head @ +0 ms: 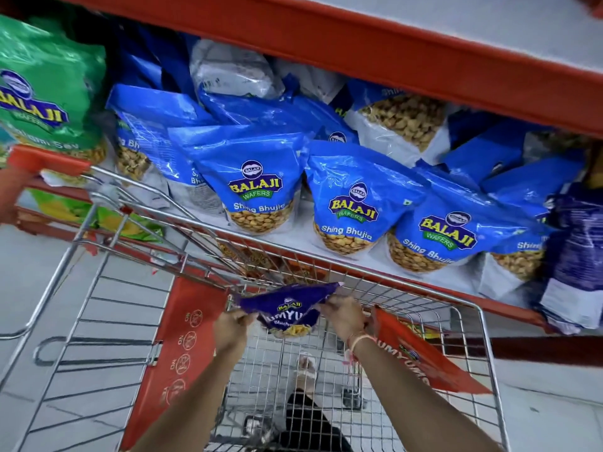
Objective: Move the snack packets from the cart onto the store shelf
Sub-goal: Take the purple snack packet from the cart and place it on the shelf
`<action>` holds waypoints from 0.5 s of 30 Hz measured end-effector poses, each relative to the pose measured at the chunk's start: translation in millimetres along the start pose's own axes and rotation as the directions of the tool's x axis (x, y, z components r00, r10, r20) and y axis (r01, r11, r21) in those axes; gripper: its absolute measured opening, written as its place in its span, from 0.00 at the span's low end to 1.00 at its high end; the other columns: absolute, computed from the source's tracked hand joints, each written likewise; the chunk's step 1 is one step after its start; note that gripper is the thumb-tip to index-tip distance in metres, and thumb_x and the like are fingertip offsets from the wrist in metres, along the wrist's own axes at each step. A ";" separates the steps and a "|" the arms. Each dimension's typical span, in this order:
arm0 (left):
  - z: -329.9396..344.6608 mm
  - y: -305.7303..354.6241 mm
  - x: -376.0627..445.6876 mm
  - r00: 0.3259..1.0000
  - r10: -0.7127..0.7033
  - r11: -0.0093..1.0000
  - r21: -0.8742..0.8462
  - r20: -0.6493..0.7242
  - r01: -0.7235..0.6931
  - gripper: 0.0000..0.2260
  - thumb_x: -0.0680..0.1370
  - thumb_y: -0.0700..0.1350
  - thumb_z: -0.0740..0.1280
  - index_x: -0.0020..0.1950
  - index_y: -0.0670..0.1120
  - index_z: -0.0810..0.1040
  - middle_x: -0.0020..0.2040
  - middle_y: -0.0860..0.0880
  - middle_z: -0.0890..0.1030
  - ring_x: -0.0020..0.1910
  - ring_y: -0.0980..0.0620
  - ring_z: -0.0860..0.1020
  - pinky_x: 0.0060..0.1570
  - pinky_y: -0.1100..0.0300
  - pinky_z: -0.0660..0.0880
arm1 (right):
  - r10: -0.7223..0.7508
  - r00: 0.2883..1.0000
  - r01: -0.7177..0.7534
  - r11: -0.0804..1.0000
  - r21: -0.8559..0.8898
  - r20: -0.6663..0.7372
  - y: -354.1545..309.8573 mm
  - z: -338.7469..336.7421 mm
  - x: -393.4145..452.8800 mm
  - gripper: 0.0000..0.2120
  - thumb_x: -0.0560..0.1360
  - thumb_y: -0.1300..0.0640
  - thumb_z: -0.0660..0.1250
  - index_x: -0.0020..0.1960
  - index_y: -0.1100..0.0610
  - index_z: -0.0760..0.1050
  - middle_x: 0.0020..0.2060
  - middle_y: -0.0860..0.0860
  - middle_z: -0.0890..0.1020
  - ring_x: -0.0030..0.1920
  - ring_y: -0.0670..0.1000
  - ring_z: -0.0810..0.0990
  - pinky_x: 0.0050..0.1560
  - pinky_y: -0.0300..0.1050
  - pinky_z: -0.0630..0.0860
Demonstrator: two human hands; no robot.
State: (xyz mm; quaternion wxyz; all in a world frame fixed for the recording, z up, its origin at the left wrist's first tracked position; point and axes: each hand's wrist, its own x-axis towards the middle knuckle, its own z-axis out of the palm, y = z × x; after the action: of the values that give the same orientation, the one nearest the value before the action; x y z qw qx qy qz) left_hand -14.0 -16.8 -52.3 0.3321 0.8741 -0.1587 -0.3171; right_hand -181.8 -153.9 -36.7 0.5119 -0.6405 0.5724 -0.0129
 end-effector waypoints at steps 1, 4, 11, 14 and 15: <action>-4.1 1.6 -2.4 0.999 0.038 0.999 -0.019 -0.018 -0.038 0.05 0.71 0.40 0.71 0.44 0.40 0.84 0.35 0.45 0.84 0.26 0.56 0.72 0.24 0.68 0.66 | -0.053 0.998 0.053 0.999 0.000 -0.021 -2.2 -1.4 -6.4 0.04 0.73 0.61 0.71 0.44 0.62 0.83 0.35 0.50 0.83 0.34 0.46 0.80 0.31 0.28 0.73; -19.3 9.3 -10.9 0.991 0.125 0.983 -0.125 -0.056 -0.131 0.04 0.71 0.37 0.70 0.37 0.40 0.84 0.29 0.49 0.80 0.27 0.57 0.72 0.27 0.75 0.68 | -0.166 0.983 0.170 0.984 0.061 -0.073 -8.6 -8.3 -26.1 0.04 0.73 0.62 0.71 0.44 0.61 0.84 0.37 0.51 0.85 0.38 0.48 0.84 0.42 0.41 0.80; -65.4 55.8 -55.7 0.960 0.259 0.874 -0.398 -0.104 -0.278 0.09 0.73 0.41 0.68 0.34 0.50 0.79 0.28 0.52 0.80 0.29 0.56 0.76 0.33 0.61 0.74 | -0.341 0.925 0.371 0.905 0.207 -0.168 -39.5 -34.5 -83.9 0.07 0.76 0.64 0.66 0.52 0.59 0.80 0.47 0.52 0.86 0.43 0.41 0.85 0.43 0.37 0.82; -80.6 80.2 -70.3 0.929 0.336 0.806 -0.464 -0.155 -0.369 0.04 0.74 0.42 0.68 0.40 0.46 0.79 0.32 0.49 0.79 0.32 0.50 0.76 0.35 0.59 0.74 | -0.451 0.858 0.494 0.857 0.151 -0.247 -57.6 -49.9 -106.9 0.09 0.76 0.60 0.67 0.51 0.46 0.78 0.50 0.50 0.86 0.50 0.45 0.84 0.52 0.50 0.82; -86.6 90.9 -77.6 0.911 0.371 0.776 -0.480 -0.179 -0.410 0.03 0.75 0.41 0.67 0.41 0.45 0.79 0.32 0.49 0.79 0.32 0.53 0.75 0.35 0.65 0.74 | -0.480 0.834 0.525 0.841 0.127 -0.271 -65.5 -56.5 -116.7 0.10 0.76 0.60 0.67 0.50 0.44 0.76 0.50 0.49 0.86 0.52 0.47 0.84 0.54 0.54 0.81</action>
State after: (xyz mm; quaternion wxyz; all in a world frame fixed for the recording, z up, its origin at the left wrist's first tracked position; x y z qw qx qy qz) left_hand -21.0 -3.6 94.5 0.6141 0.7147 -0.2348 -0.2389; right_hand -208.9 -114.7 100.5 0.4816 -0.7091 0.4339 -0.2774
